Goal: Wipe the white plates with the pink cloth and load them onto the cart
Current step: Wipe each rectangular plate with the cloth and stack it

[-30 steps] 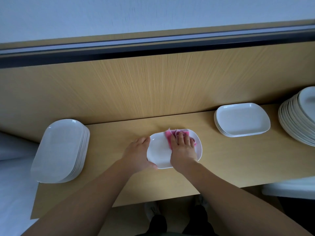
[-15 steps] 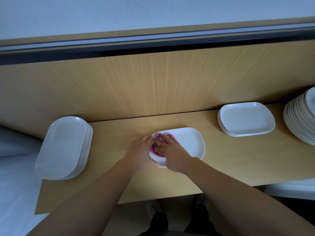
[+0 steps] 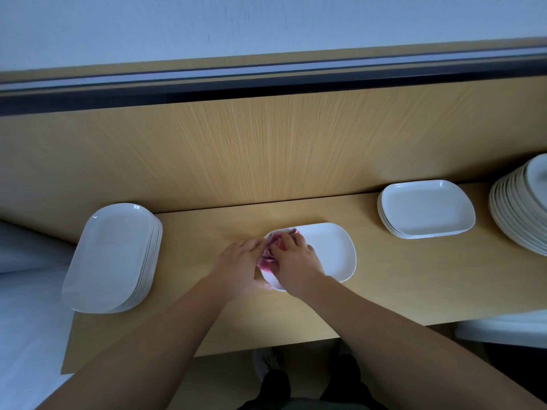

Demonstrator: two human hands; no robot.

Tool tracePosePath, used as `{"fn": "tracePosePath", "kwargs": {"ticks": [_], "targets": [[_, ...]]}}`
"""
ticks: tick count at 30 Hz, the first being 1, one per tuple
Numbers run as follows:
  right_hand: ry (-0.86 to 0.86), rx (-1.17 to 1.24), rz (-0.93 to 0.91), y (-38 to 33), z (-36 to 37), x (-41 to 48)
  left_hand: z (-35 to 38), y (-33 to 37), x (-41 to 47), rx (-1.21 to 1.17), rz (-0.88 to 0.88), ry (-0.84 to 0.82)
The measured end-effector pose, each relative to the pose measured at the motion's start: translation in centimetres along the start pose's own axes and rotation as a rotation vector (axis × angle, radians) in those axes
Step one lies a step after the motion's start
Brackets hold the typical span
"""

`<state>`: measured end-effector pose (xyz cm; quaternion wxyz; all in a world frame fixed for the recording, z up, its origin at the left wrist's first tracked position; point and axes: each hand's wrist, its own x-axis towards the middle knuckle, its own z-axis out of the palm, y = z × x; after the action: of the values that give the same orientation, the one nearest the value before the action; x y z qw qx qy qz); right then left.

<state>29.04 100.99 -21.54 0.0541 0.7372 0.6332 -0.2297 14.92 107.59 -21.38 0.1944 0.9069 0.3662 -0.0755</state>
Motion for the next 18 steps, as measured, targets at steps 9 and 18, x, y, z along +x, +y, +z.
{"fn": "tracePosePath", "kwargs": {"ticks": [9,18], "targets": [[-0.166,-0.329,-0.428,3.3,-0.8,-1.6,-0.3,-0.3,0.2,0.086,0.019,-0.054],[-0.164,-0.246,-0.466,4.4,-0.2,-2.5,-0.7,0.7,-0.2,0.21,0.054,-0.001]]}}
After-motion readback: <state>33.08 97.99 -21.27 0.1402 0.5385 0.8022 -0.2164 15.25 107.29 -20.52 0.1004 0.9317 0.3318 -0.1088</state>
